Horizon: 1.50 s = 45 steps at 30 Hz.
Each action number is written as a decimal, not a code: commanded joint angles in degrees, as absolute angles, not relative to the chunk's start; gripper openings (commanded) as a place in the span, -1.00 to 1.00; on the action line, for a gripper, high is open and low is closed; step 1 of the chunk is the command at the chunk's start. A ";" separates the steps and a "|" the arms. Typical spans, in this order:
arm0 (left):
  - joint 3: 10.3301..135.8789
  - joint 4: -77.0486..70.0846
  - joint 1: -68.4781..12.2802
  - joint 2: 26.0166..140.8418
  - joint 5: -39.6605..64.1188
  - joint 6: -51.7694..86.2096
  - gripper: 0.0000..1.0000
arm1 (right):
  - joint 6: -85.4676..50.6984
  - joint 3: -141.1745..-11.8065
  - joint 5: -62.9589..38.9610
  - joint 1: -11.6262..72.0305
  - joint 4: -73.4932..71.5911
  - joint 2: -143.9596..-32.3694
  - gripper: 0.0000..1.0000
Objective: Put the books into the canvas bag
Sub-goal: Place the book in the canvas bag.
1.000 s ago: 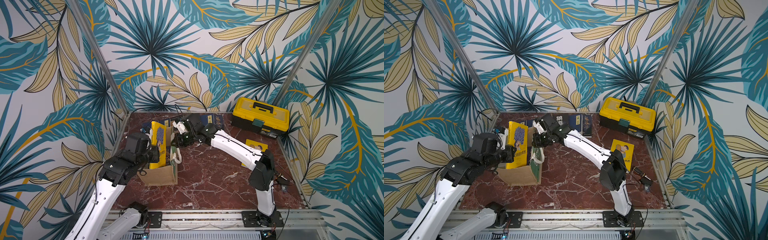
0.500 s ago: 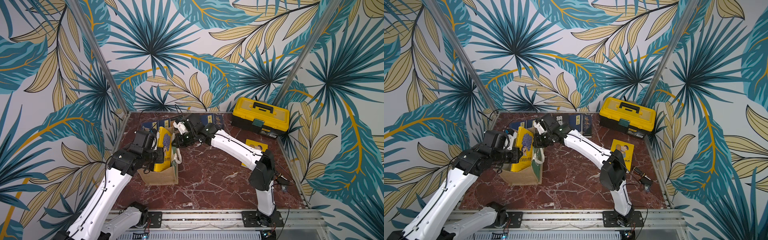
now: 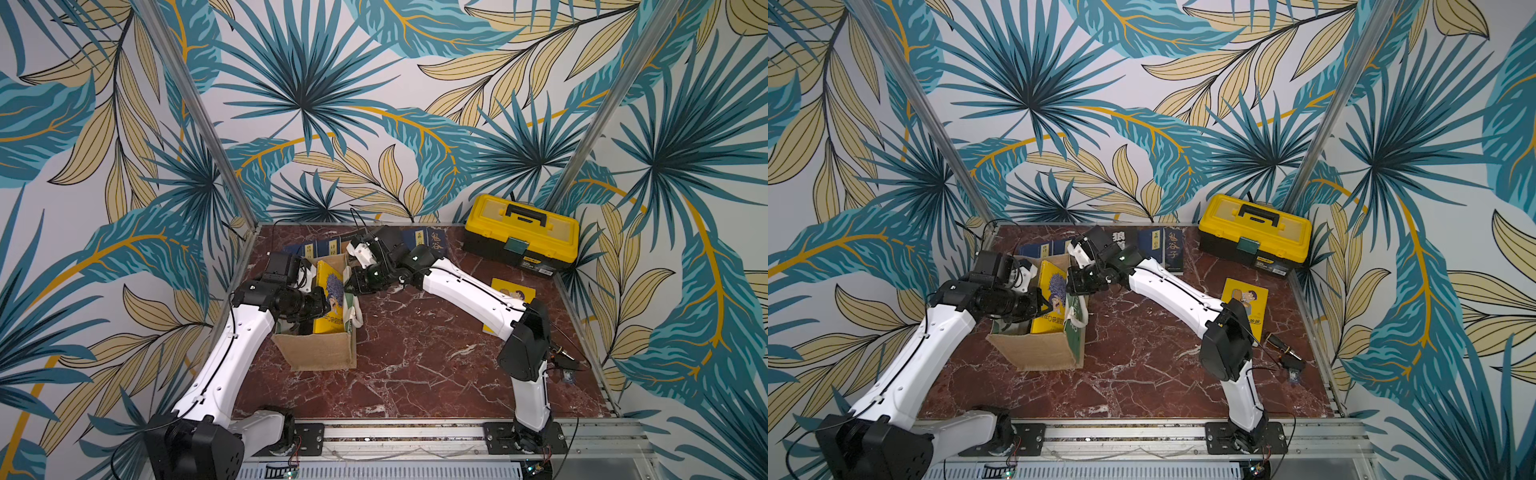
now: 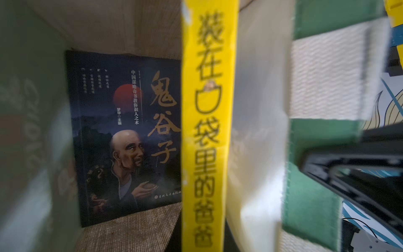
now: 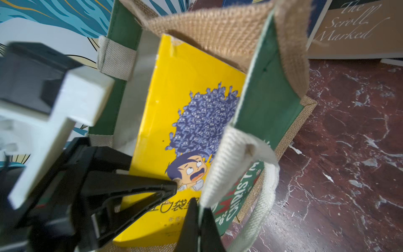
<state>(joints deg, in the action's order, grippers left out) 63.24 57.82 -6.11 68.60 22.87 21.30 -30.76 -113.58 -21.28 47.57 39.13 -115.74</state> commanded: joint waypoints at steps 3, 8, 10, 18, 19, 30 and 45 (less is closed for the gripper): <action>58.68 53.83 -2.66 69.91 27.17 17.94 -1.00 | -29.47 -115.13 -23.12 47.72 39.20 -115.72 -1.00; 58.29 53.96 -1.55 69.27 25.36 16.81 -0.84 | -29.53 -115.35 -23.36 47.70 39.22 -115.93 -1.00; 59.23 54.17 -1.24 68.63 25.10 16.31 -0.61 | -29.46 -115.64 -23.47 47.72 39.46 -116.00 -1.00; 67.34 56.17 -1.28 62.62 20.79 15.81 -0.06 | -28.47 -116.15 -22.72 47.72 41.26 -116.06 -1.00; 68.26 56.16 -1.25 61.56 20.68 15.96 -0.05 | -28.47 -116.19 -22.61 47.69 41.24 -116.10 -1.00; 64.39 55.99 -1.65 61.45 26.91 19.52 -0.47 | -29.35 -116.46 -22.93 47.68 40.61 -116.66 -1.00; 59.98 53.26 -1.59 63.74 23.82 23.02 -0.25 | -26.07 -116.38 -18.35 46.49 45.68 -113.91 -0.12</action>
